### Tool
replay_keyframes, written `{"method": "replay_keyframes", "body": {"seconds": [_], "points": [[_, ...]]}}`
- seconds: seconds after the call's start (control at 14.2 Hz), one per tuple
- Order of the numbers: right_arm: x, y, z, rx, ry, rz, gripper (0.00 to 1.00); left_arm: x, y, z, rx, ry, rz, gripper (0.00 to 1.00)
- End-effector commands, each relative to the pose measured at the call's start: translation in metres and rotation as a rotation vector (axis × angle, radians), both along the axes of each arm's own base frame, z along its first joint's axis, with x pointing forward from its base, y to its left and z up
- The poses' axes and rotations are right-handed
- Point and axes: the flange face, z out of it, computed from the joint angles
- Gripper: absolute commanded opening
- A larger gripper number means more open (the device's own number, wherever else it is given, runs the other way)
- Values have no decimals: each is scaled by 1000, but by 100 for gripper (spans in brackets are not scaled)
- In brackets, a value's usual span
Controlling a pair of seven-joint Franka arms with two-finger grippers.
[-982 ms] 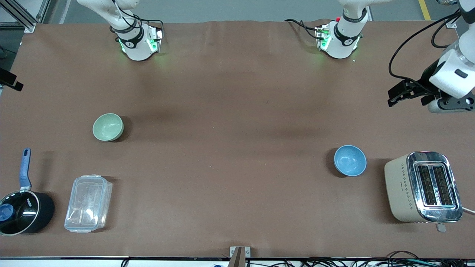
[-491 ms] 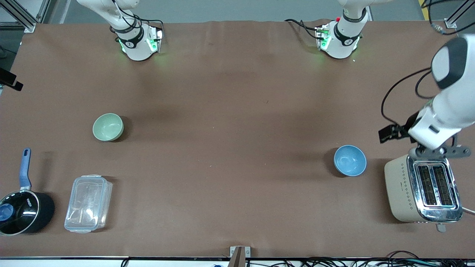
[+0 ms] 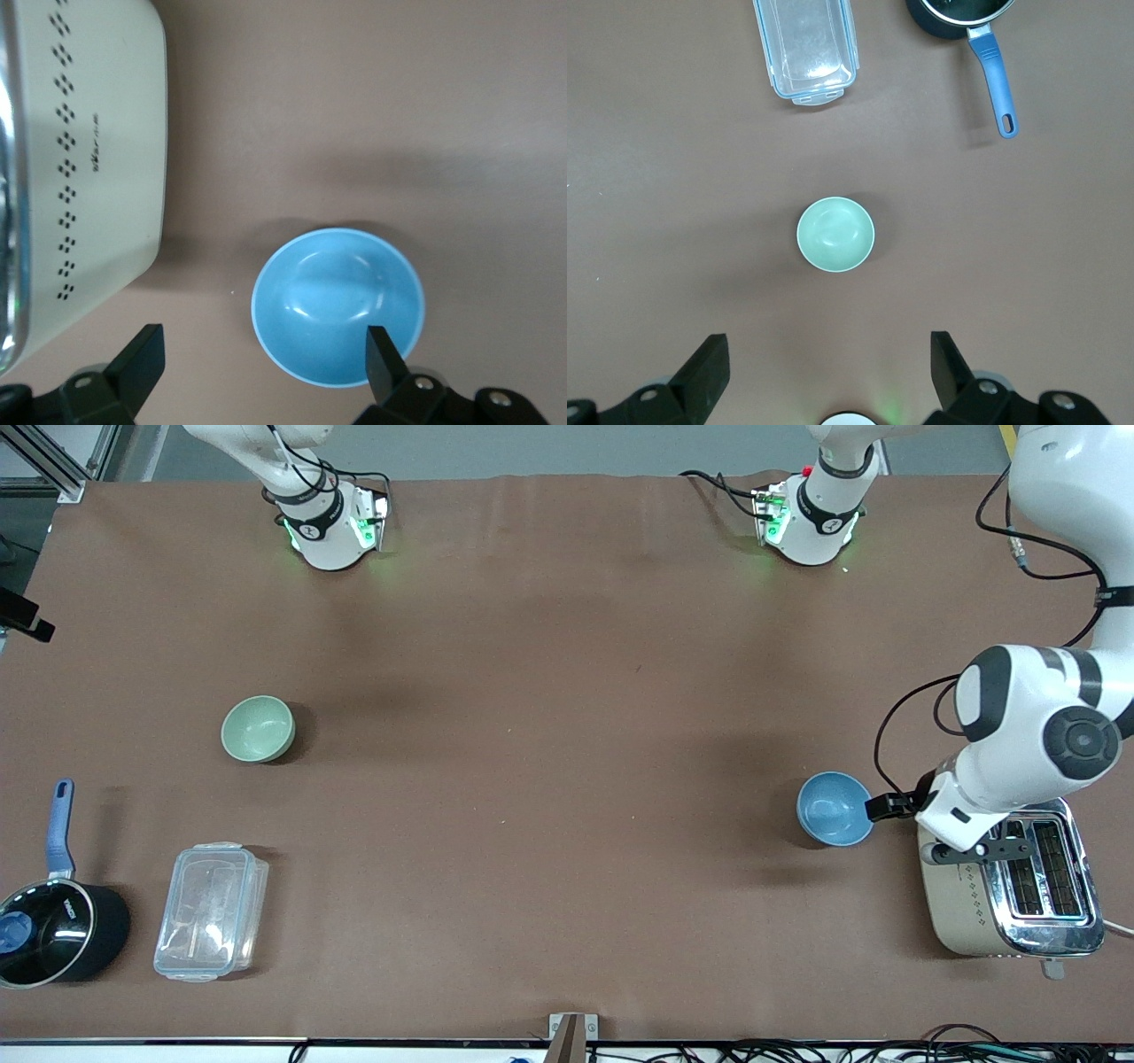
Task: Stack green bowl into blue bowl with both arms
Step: 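Grasp the rim of the blue bowl with the left gripper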
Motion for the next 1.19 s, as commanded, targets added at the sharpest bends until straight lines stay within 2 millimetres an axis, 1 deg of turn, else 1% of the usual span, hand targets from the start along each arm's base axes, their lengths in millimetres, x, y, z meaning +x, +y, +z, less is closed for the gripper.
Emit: {"method": "replay_keyframes", "body": {"seconds": [0.0, 0.07, 0.14, 0.35, 0.49, 0.63, 0.7, 0.77, 0.91, 1.05, 1.12], "points": [[-2, -2, 3, 14, 0, 5, 100, -1, 1, -18, 19, 18, 2, 100], [-2, -2, 3, 14, 0, 5, 100, -2, 0, -29, 16, 36, 0, 100], [-2, -2, 3, 14, 0, 5, 100, -2, 0, -35, 15, 45, 0, 100], [-2, -2, 3, 14, 0, 5, 100, -4, 1, -64, 8, 86, -6, 100], [-2, -2, 3, 13, 0, 5, 100, -4, 3, -72, 5, 94, -12, 97], [-2, -2, 3, 13, 0, 5, 100, -6, 5, -84, 16, 112, -21, 93], [-2, -2, 3, 13, 0, 3, 100, -7, 7, -94, 30, 124, -32, 91], [-2, -2, 3, 14, 0, 3, 100, -7, 7, -99, 37, 128, -39, 89], [-2, -2, 3, 14, -2, 2, 100, -8, 7, -108, 34, 135, -41, 80], [-2, 1, 2, 12, 3, 7, 100, -7, 6, -110, 33, 136, -32, 63], [-2, 2, 2, 6, 7, 13, 100, -8, 5, -111, 33, 137, -28, 50]]}}
